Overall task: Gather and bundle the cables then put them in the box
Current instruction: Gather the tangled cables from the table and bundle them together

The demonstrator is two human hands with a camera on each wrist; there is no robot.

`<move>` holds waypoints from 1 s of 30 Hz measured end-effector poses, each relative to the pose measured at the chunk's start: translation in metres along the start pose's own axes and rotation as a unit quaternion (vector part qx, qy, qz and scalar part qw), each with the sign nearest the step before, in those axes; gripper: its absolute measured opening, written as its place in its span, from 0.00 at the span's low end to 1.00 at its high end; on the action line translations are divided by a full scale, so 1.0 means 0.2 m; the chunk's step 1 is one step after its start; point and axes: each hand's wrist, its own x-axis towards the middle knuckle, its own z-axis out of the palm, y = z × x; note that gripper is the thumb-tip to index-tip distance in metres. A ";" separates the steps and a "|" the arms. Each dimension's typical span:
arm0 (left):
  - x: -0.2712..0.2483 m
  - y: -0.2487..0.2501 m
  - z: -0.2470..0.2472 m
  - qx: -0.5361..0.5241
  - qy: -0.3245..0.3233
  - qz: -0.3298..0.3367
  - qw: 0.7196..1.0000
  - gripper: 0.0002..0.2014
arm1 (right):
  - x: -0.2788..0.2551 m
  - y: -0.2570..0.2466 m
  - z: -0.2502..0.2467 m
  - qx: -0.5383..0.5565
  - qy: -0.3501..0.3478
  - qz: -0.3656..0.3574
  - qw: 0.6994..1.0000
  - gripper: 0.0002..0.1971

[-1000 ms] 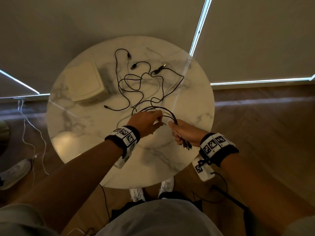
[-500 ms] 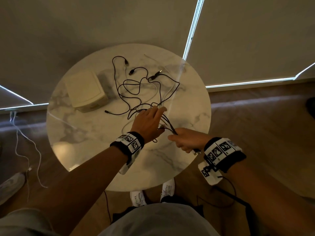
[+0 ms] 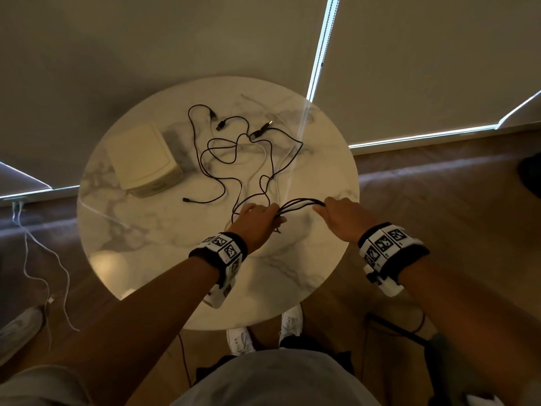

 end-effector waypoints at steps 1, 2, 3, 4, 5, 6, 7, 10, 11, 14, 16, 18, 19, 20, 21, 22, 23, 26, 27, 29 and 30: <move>0.00 0.01 0.01 -0.046 -0.004 -0.013 0.999 0.09 | 0.01 -0.01 0.01 0.009 0.016 0.007 1.000 0.28; 0.00 0.02 0.01 -0.097 -0.010 -0.026 0.995 0.08 | 0.01 -0.02 0.02 0.027 0.032 0.022 0.999 0.28; 0.00 0.03 0.01 -0.143 -0.017 -0.038 0.989 0.08 | 0.02 -0.04 0.03 0.051 0.045 0.046 0.997 0.28; 0.00 0.05 0.01 -0.172 -0.018 -0.045 0.984 0.08 | 0.03 -0.06 0.03 0.078 0.051 0.072 0.993 0.28; 0.00 0.08 0.00 -0.186 -0.015 -0.045 0.981 0.08 | 0.04 -0.08 0.04 0.103 0.053 0.092 0.989 0.29; 0.01 0.10 -0.02 -0.196 -0.011 -0.046 0.980 0.08 | 0.05 -0.10 0.05 0.130 0.048 0.104 0.985 0.30; 0.01 0.12 -0.03 -0.209 -0.003 -0.051 0.977 0.08 | 0.06 -0.12 0.05 0.163 0.040 0.100 0.981 0.30; 0.01 0.11 -0.07 -0.271 0.029 -0.102 0.957 0.09 | 0.04 -0.14 0.07 0.340 -0.002 0.068 0.938 0.25; 0.00 0.09 -0.07 -0.277 0.039 -0.115 0.953 0.10 | 0.03 -0.13 0.07 0.380 -0.013 0.061 0.923 0.24; -0.03 0.04 -0.06 -0.238 0.027 -0.116 0.964 0.09 | 0.00 -0.11 0.09 0.383 -0.011 0.050 0.923 0.23; -0.05 0.03 -0.03 -0.196 -0.002 -0.085 0.977 0.09 | 0.00 -0.09 0.10 0.407 0.002 0.069 0.911 0.22; -0.07 0.01 -0.01 -0.156 -0.012 -0.054 0.986 0.11 | 0.01 -0.09 0.12 0.498 0.009 0.108 0.861 0.20; -0.08 0.00 -0.01 -0.145 -0.005 -0.049 0.988 0.13 | 0.00 -0.10 0.12 0.543 0.012 0.123 0.830 0.19; -0.10 -0.02 -0.01 -0.140 0.009 -0.049 0.989 0.15 | 0.00 -0.11 0.12 0.577 0.014 0.134 0.805 0.18; -0.11 -0.04 -0.01 -0.142 0.025 -0.055 0.988 0.17 | -0.01 -0.13 0.12 0.602 0.011 0.139 0.786 0.18; -0.13 -0.07 -0.03 -0.146 0.039 -0.062 0.987 0.21 | -0.01 -0.14 0.12 0.624 0.003 0.140 0.769 0.18; -0.15 -0.10 -0.04 -0.147 0.050 -0.066 0.986 0.25 | -0.01 -0.16 0.12 0.645 -0.008 0.141 0.751 0.18; -0.21 -0.21 -0.08 -0.116 0.060 -0.081 0.988 0.29 | 0.01 -0.23 0.11 0.707 -0.049 0.148 0.690 0.20; -0.24 -0.26 -0.09 -0.101 0.061 -0.096 0.988 0.28 | 0.01 -0.25 0.10 0.727 -0.064 0.151 0.667 0.21; -0.28 -0.35 -0.11 -0.083 0.063 -0.128 0.986 0.25 | 0.02 -0.31 0.09 0.759 -0.091 0.144 0.628 0.20; -0.30 -0.39 -0.12 -0.080 0.063 -0.140 0.985 0.23 | 0.02 -0.34 0.08 0.767 -0.101 0.136 0.619 0.20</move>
